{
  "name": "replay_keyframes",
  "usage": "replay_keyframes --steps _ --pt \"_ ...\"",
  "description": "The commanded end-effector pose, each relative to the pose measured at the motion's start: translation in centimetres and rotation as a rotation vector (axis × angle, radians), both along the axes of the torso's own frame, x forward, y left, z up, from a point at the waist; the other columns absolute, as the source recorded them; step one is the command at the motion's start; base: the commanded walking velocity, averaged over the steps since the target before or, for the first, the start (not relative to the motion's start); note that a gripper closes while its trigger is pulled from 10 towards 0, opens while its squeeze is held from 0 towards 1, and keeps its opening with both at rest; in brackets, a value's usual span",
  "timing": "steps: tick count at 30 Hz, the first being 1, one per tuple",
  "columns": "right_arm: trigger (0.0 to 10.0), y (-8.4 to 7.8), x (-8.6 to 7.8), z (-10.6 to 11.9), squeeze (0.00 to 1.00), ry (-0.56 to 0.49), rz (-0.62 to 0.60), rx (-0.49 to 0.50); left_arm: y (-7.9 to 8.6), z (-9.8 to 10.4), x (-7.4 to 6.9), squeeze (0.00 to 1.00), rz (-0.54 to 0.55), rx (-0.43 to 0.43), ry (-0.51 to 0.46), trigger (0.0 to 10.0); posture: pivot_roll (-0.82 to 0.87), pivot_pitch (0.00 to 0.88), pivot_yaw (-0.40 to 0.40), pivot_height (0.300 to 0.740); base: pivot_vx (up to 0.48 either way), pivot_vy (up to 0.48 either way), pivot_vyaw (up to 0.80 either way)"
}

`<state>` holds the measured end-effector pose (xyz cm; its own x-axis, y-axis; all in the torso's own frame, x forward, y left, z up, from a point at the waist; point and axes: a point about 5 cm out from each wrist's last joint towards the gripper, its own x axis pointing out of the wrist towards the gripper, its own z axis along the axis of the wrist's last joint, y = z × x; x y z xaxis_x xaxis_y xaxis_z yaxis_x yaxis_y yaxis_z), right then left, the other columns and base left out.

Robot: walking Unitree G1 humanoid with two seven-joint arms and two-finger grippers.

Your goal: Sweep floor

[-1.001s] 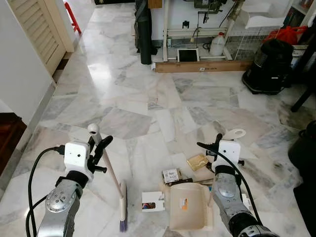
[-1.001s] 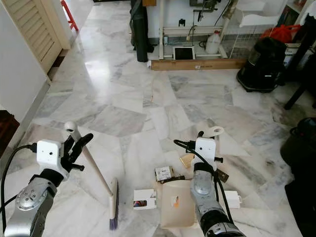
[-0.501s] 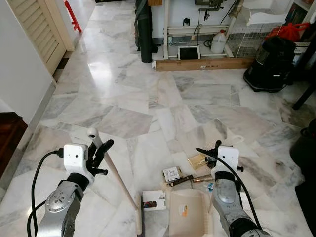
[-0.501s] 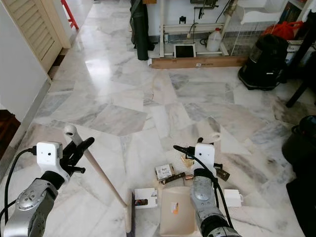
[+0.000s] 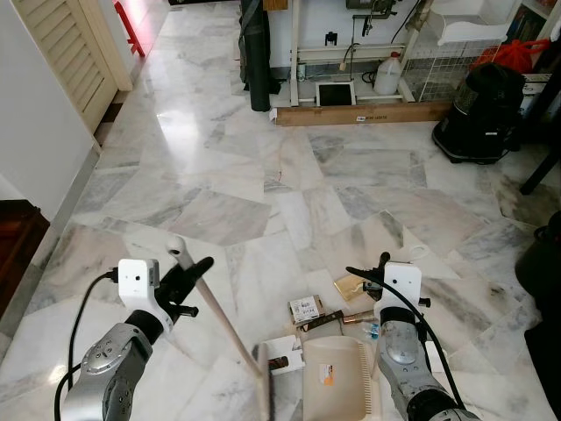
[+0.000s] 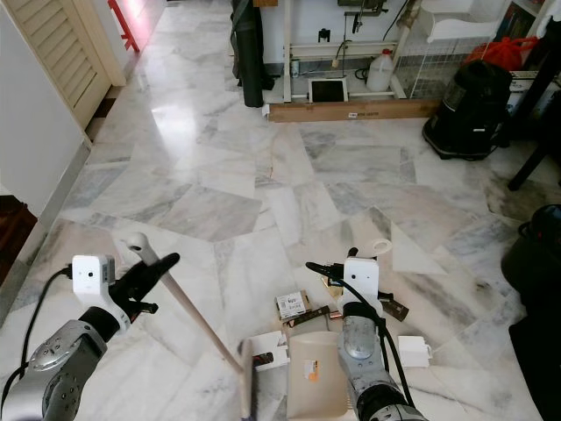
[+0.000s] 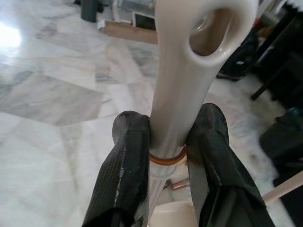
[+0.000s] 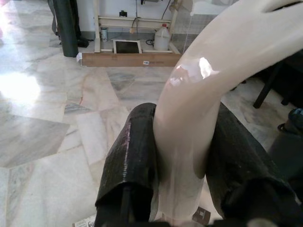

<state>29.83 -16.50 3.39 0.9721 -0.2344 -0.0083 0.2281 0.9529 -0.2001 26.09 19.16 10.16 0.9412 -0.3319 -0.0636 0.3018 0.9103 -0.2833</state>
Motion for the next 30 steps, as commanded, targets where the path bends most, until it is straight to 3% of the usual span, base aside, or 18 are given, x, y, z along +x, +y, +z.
replay_keyframes --steps 1,5,17,20,23,26,29,30 --pt "10.0 0.5 -0.5 -1.0 0.00 0.063 0.022 -0.002 -0.7 1.1 0.2 0.00 -0.049 -0.100 -0.031 10.0 0.20 0.125 0.054 0.740 0.000 0.000 0.00" --pt "10.0 0.8 -0.3 -0.9 0.00 0.061 0.032 -0.003 -0.9 2.0 0.3 0.00 -0.094 -0.158 -0.043 10.0 0.20 0.125 0.054 0.740 0.000 0.000 0.00" --pt "10.0 0.8 -0.1 -0.8 0.00 0.064 0.030 0.003 -2.0 3.3 0.3 0.00 -0.172 -0.183 -0.055 10.0 0.20 0.124 0.055 0.740 0.000 0.000 0.00" --pt "10.0 0.9 -0.1 -0.8 0.00 0.064 0.030 0.005 -1.4 3.9 0.7 0.00 -0.118 -0.166 -0.092 10.0 0.20 0.128 0.055 0.740 0.000 0.000 0.00" --pt "10.0 0.9 0.0 -0.7 0.00 0.062 0.031 0.007 0.4 5.4 1.6 0.00 0.025 -0.132 -0.178 10.0 0.21 0.129 0.056 0.740 0.000 0.000 0.00" --pt "10.0 1.0 0.0 -0.6 0.00 0.062 0.031 0.008 1.2 5.9 1.8 0.00 0.094 -0.106 -0.216 10.0 0.20 0.132 0.058 0.740 0.000 0.000 0.00" --pt "10.0 0.9 0.0 -0.6 0.00 0.062 0.030 0.009 2.0 6.1 1.9 0.00 0.183 -0.044 -0.247 10.0 0.20 0.133 0.057 0.740 0.000 0.000 0.00" --pt "10.0 0.9 0.0 -0.7 0.00 0.063 0.028 0.008 2.7 6.0 2.0 0.00 0.259 0.007 -0.260 10.0 0.20 0.135 0.057 0.740 0.000 0.000 0.00"
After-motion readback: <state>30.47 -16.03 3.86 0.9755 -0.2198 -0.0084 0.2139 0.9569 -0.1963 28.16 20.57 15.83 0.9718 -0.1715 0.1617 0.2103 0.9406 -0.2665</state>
